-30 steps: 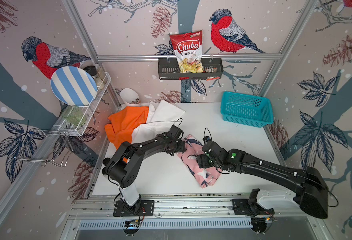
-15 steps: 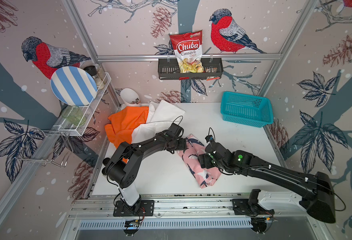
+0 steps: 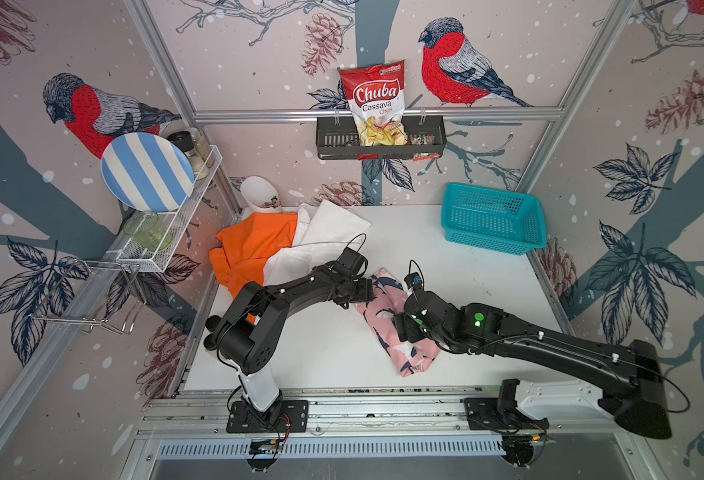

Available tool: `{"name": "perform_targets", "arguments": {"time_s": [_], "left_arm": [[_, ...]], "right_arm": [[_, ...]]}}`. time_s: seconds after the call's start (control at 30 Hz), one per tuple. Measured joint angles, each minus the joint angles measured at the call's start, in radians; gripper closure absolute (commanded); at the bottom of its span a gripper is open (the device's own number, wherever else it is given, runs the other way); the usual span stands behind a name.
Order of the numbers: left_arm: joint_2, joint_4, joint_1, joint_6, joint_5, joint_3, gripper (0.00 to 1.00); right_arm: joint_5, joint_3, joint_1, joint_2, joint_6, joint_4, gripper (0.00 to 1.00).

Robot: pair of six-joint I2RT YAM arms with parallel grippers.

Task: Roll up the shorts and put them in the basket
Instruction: Roll the shorts at the center of the board.

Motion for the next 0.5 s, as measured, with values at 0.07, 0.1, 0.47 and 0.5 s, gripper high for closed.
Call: {"name": "perform_targets", "arguments": {"time_s": [0.07,0.1,0.47,0.5], "left_arm": [[0.000,0.005,0.000,0.000,0.008,0.000,0.23],[0.000,0.005,0.000,0.000,0.010,0.000,0.23],[-0.037,0.019,0.000,-0.003,0.012,-0.032,0.23],[-0.044,0.020,0.000,-0.003,0.013,-0.040,0.23]], "right_arm": [[0.009,0.007,0.012,0.013,0.000,-0.006,0.16],[0.015,0.010,0.018,0.016,0.000,-0.010,0.16],[0.081,0.016,0.076,0.031,0.010,-0.026,0.16],[0.086,0.014,0.077,0.032,0.010,-0.029,0.16]]}}
